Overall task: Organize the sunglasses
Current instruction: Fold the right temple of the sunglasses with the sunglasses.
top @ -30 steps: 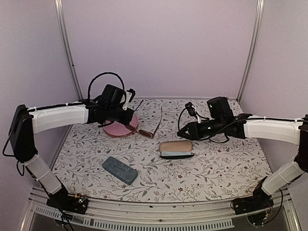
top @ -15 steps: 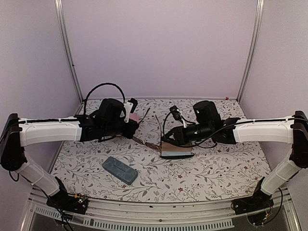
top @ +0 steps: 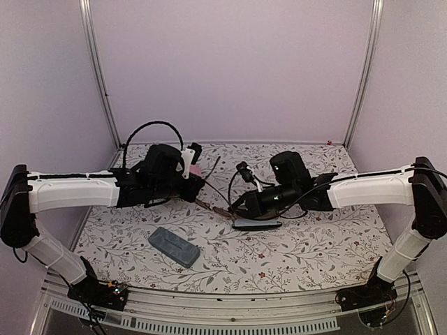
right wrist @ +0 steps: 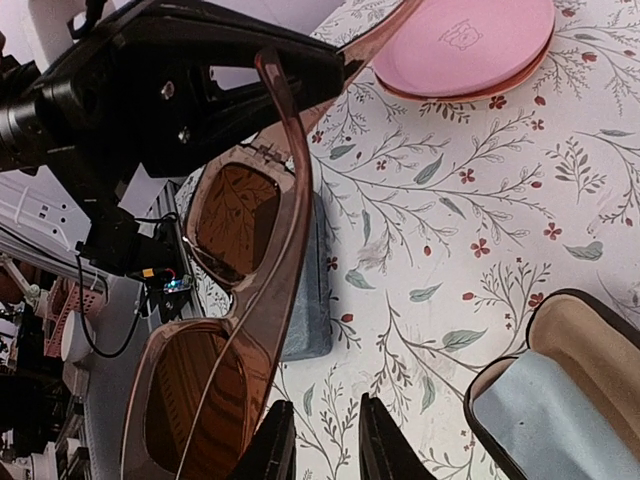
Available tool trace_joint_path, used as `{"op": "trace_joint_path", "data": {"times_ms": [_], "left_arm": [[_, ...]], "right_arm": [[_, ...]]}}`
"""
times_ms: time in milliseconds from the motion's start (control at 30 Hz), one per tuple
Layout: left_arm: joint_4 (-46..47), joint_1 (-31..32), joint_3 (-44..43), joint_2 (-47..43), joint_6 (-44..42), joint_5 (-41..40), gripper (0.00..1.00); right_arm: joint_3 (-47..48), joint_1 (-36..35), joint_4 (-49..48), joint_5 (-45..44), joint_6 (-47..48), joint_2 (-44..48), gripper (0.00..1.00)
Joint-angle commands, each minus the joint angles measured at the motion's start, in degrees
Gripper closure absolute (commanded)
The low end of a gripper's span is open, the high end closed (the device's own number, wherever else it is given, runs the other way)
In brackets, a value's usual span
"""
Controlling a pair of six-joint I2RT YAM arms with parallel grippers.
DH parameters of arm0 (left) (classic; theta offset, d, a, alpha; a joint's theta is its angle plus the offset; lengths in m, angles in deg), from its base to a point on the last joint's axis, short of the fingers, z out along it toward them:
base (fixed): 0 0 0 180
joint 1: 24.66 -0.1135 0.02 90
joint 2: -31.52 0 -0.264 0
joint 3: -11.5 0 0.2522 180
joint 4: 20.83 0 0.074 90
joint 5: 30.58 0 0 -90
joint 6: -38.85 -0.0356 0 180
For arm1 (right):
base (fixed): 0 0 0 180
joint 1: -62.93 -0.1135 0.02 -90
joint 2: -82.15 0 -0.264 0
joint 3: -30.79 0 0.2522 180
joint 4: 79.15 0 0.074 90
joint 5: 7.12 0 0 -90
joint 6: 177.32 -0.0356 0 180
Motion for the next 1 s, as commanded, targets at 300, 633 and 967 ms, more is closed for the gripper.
{"op": "trace_joint_path", "data": {"times_ms": [300,633,967], "left_arm": [[4.36,0.94,4.59,-0.49,-0.73,-0.13,1.00],[9.32,1.95,8.57,-3.14,-6.15,-1.92,1.00],[12.47,5.55,9.25,-5.43,-9.55,-6.35,1.00]], "right_arm": [[0.58,-0.03,6.57,-5.97,3.89,3.29,0.68],[-3.93,2.54,3.93,-0.83,2.50,10.38,0.42],[-6.59,1.01,-8.91,13.16,-7.46,4.43,0.01]]}}
